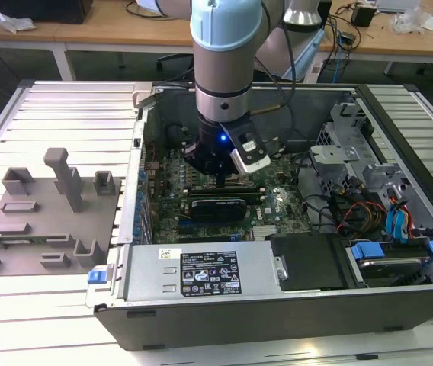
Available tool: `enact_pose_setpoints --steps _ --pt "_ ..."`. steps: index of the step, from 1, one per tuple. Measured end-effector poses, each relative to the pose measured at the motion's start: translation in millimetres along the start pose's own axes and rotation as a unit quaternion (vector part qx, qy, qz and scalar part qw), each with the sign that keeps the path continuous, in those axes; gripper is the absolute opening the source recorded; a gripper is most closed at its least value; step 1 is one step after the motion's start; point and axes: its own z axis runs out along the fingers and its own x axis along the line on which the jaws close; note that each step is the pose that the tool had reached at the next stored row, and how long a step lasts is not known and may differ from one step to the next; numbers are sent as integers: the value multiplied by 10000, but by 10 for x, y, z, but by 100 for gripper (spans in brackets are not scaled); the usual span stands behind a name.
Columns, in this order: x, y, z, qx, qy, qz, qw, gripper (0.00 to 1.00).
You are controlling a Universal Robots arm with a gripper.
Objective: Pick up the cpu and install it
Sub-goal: 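Install the second cpu locking lever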
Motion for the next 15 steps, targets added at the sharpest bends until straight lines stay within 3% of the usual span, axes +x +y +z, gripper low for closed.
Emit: enact_pose_setpoints --steps 8,15 --pt "45 -5 82 0 0 -1 10000 11" --pt "49 -5 95 -4 -1 0 10000 11"
